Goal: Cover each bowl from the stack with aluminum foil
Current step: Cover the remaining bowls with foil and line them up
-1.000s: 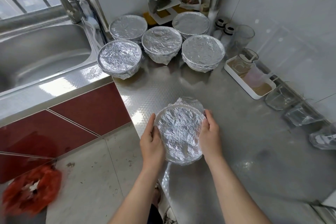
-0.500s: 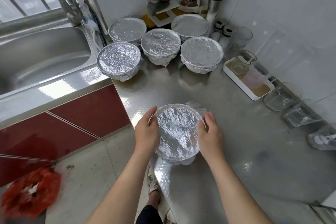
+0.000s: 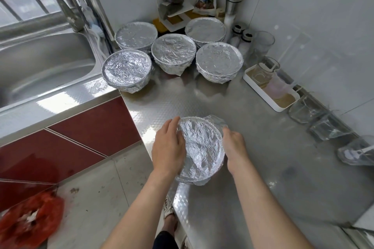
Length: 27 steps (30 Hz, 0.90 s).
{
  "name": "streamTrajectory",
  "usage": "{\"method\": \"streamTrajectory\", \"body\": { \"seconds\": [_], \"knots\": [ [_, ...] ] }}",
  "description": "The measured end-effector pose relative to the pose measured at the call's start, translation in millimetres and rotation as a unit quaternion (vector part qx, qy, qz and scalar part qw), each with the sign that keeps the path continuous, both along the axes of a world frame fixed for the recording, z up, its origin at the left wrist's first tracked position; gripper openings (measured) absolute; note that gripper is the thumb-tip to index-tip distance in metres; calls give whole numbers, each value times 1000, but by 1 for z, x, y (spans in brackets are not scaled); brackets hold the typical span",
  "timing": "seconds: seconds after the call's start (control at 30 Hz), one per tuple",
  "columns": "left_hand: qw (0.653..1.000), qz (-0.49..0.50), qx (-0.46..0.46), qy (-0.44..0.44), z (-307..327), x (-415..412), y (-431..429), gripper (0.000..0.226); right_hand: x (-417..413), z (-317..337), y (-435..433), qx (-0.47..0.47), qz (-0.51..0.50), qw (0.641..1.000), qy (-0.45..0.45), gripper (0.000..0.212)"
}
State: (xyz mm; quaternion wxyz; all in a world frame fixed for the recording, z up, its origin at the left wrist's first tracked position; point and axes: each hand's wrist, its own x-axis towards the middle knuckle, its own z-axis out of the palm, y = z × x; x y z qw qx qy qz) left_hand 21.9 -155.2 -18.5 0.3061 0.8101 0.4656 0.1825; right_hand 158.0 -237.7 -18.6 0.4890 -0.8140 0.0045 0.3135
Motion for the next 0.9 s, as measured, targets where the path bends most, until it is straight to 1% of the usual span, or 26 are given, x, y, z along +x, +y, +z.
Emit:
{"method": "streamTrajectory", "body": {
  "seconds": [0.07, 0.13, 0.2, 0.23, 0.33, 0.43, 0.5, 0.6, 0.7, 0.73, 0.77, 0.8, 0.83, 0.87, 0.9],
  "knots": [
    [1000, 3, 8, -2, 1, 0, -1, 43, 1, 0, 10, -42, 46, 998, -26, 33],
    [1000, 6, 11, -2, 0, 0, -2, 43, -2, 0, 16, -81, 90, 991, -63, 43],
    [1000, 4, 13, -3, 0, -1, -2, 43, -5, -2, 19, -99, 128, 982, -94, 53],
    [1000, 4, 14, -3, 0, -1, -2, 43, -7, -1, 19, -107, 145, 977, -112, 55],
    [1000, 8, 19, -1, 0, 0, -3, 43, -10, 1, 15, -113, 189, 962, -164, 49],
    [1000, 7, 22, 1, -3, 0, -2, 43, -10, -2, 13, -106, 211, 951, -199, 40],
    [1000, -1, 23, -2, -5, 0, -1, 43, -10, -1, 10, -105, 220, 947, -211, 33],
    [1000, -21, 17, -5, -5, 0, 2, 42, -8, -4, 6, -98, 220, 947, -215, 30],
    [999, -37, 11, -25, -2, -4, 7, 45, -7, -7, 0, -55, 215, 961, -163, 29],
    [999, -23, 11, -37, -1, -7, 6, 46, -5, -5, -3, -51, 209, 966, -144, 35],
    [999, 7, 0, -52, 0, -11, 2, 47, -5, -3, -5, -50, 199, 969, -137, 39],
    [996, 51, -30, -71, 1, -16, -4, 47, -5, -4, -8, -47, 195, 969, -143, 35],
    [988, 93, -76, -94, 3, -19, -13, 46, -4, -6, -10, -43, 194, 967, -160, 23],
    [976, 129, -128, -118, 5, -25, -23, 46, -8, -6, -11, -49, 193, 965, -172, 19],
    [961, 156, -175, -145, 5, -26, -32, 46, -10, -7, -12, -58, 188, 963, -185, 22]
  ]
}}
